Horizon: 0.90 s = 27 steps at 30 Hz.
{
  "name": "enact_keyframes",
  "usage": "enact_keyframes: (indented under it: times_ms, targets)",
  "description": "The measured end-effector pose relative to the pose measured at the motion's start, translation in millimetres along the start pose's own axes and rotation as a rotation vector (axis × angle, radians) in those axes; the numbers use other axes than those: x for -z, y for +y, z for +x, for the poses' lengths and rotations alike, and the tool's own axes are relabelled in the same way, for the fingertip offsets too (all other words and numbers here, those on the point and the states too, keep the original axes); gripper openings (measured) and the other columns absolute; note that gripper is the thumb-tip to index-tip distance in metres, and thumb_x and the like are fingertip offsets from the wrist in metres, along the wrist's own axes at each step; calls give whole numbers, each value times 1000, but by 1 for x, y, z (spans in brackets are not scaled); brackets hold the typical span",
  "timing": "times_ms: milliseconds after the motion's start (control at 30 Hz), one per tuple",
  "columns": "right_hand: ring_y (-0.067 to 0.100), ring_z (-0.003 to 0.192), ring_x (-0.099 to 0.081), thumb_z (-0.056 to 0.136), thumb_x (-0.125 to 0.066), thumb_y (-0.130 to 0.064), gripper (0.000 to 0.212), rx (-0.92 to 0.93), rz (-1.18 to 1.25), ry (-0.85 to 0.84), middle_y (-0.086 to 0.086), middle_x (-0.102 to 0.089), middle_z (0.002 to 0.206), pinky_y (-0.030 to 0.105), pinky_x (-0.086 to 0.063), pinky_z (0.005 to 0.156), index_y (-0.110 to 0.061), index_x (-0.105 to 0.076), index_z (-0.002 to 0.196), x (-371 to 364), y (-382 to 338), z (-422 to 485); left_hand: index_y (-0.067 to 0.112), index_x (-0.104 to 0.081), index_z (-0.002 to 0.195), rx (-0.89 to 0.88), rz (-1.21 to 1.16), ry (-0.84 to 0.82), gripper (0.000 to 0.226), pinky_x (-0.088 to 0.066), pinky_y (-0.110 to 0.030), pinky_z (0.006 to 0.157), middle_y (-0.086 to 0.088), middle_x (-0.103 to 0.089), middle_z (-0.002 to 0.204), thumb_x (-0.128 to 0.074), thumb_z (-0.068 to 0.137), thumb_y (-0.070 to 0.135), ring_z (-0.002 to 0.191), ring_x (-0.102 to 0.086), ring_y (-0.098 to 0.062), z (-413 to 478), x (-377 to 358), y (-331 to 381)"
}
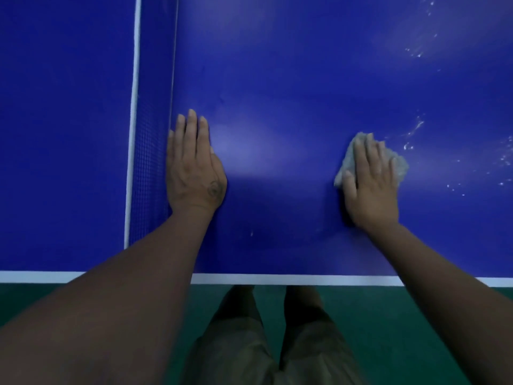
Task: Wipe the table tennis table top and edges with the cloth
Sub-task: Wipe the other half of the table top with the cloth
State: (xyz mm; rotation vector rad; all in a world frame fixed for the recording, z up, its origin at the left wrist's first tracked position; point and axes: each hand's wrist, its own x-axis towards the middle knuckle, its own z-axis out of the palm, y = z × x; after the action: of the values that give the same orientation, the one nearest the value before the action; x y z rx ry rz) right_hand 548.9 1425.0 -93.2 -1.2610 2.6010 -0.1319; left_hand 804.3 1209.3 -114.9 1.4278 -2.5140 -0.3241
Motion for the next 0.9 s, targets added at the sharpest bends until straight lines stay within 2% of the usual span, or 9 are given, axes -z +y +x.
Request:
enact_keyframes:
  times_ms: [67,133,333,467,533,600,667,800,900]
  targets:
    - [29,166,-2,106,-27,-38,71,-200,41,20,6,-6,180,58,-4,132,-15,-13,171,-4,-30,5,1,-34,166,-2,-3,1,56,-12,-48,136,-15,-26,177,-29,113,20,166,-17,-32,0,-1,0]
    - [32,166,-2,107,-28,-39,71,-217,76,36,8,-6,180,59,-3,132,-14,-13,171,-15,-76,-3,1,-35,165,-4,-15,4,55,-12,-48,136,-15,-27,176,-29,113,19,166,-18,-32,-1,1,-1]
    - [28,166,-8,114,-37,-38,62,217,71,48,7,-13,179,58,-12,133,-16,-23,170,-59,-169,-103,-1,-43,161,-21,-53,57,51,-15,-49,136,-18,-36,172,-32,113,13,164,-25,-33,-2,-1,-2]
    - [25,166,-13,113,-41,-42,62,543,39,-32,2,-17,178,57,-21,130,-20,-27,169,-55,-114,-112,0,-43,161,-15,-77,45,50,-15,-48,136,-16,-36,172,-34,113,14,164,-25,-31,-1,2,1]
    - [25,165,-16,113,-42,-43,62,724,-26,-70,3,-21,177,56,-19,132,-20,-29,169,-45,-68,-95,0,-43,161,-18,-71,46,50,-15,-48,136,-16,-35,172,-34,114,14,164,-25,-31,-2,3,2]
    - [29,164,-18,113,-39,-42,61,777,-87,-74,6,-23,177,56,-16,133,-18,-30,168,-30,-17,-67,0,-43,161,-18,-59,43,50,-15,-48,136,-17,-35,172,-33,114,14,164,-25,-31,-2,3,3]
    - [34,164,-19,112,-38,-39,61,668,-108,-58,10,-24,176,60,-16,132,-16,-28,168,-13,28,-34,1,-42,162,-13,-36,38,51,-14,-46,136,-16,-34,173,-31,114,15,165,-24,-30,-2,4,3]
    - [27,166,-7,112,-28,-40,63,163,-36,0,6,-12,179,58,-8,132,-20,-15,171,13,73,14,2,-40,163,-7,6,18,53,-14,-45,136,-15,-33,174,-28,114,17,165,-23,-29,-3,5,6]
    - [30,166,-2,112,-25,-39,65,79,-55,16,6,-6,180,57,-2,133,-15,-13,171,11,50,14,3,-39,164,-7,40,-4,54,-15,-45,136,-14,-32,174,-29,112,16,165,-22,-30,-2,6,9]
